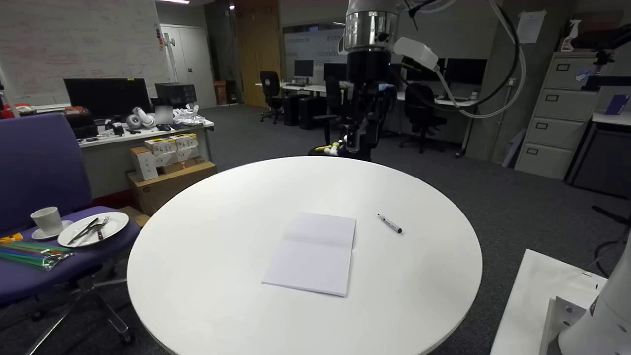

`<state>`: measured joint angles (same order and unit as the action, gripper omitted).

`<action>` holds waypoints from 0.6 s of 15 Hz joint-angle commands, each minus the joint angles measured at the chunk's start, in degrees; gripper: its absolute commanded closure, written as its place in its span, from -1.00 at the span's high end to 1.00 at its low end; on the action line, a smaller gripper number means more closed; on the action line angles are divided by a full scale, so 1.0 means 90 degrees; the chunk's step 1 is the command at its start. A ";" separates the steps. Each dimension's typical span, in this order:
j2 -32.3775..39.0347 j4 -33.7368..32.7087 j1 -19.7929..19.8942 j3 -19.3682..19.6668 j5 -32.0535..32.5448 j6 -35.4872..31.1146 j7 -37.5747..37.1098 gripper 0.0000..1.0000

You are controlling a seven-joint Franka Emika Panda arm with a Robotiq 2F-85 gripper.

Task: Put the marker on the book

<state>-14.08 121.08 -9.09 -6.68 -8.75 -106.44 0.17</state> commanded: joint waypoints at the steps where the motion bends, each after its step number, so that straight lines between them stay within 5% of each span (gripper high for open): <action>1: 0.0004 -0.0018 0.0041 -0.0039 -0.0008 0.0020 0.0003 1.00; 9: -0.0381 0.0363 0.0075 -0.0060 0.0115 0.0018 -0.0088 1.00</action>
<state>-14.41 122.11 -8.98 -6.95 -8.40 -106.41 0.17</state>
